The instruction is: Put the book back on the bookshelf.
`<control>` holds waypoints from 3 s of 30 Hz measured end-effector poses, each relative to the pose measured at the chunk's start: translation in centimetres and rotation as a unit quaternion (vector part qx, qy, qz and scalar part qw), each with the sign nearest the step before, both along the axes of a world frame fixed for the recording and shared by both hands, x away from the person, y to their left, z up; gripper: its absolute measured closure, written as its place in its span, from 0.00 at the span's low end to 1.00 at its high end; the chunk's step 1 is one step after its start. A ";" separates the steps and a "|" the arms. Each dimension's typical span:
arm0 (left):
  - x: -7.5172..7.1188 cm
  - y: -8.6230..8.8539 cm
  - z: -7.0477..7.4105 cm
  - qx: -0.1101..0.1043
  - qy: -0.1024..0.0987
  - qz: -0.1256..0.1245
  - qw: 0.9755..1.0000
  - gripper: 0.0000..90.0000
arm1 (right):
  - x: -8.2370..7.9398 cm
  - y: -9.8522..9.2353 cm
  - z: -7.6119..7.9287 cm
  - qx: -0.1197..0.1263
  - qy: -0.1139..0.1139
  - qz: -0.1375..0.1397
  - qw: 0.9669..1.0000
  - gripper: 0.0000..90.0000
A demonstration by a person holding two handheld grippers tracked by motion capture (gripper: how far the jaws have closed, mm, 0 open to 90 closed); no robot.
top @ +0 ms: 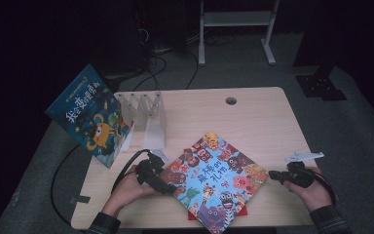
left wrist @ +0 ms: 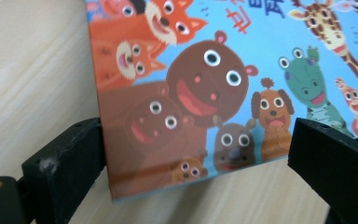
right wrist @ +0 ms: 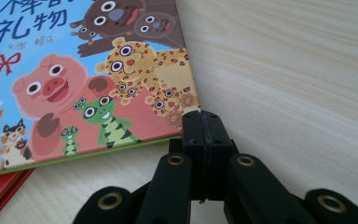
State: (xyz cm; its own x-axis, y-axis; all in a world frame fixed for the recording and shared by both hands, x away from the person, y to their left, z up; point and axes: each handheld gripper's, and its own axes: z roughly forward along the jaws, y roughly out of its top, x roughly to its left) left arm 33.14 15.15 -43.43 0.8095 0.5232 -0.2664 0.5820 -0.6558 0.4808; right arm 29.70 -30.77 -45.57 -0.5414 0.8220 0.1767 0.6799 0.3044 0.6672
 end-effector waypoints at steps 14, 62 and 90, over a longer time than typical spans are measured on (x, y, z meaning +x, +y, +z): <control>-0.9 -0.6 0.0 -0.005 0.011 -0.019 1.000 0.05 | 3.0 0.5 -0.1 -0.003 -0.004 -0.008 1.000 0.98; 0.5 -1.2 -0.4 -0.029 0.018 0.000 0.999 0.03 | 6.3 4.2 -0.3 0.044 -0.024 0.026 0.998 0.51; 0.6 -0.7 -0.7 -0.023 0.024 0.011 0.999 0.03 | 10.4 5.3 -1.1 0.061 -0.023 -0.005 0.998 0.35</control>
State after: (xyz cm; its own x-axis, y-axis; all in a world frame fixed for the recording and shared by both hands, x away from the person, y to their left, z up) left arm 33.75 14.49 -44.15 0.7842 0.5259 -0.3294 0.6186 -0.6206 0.4819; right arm 40.07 -25.44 -46.67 -0.5426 0.8017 0.2510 0.6502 0.2116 0.7297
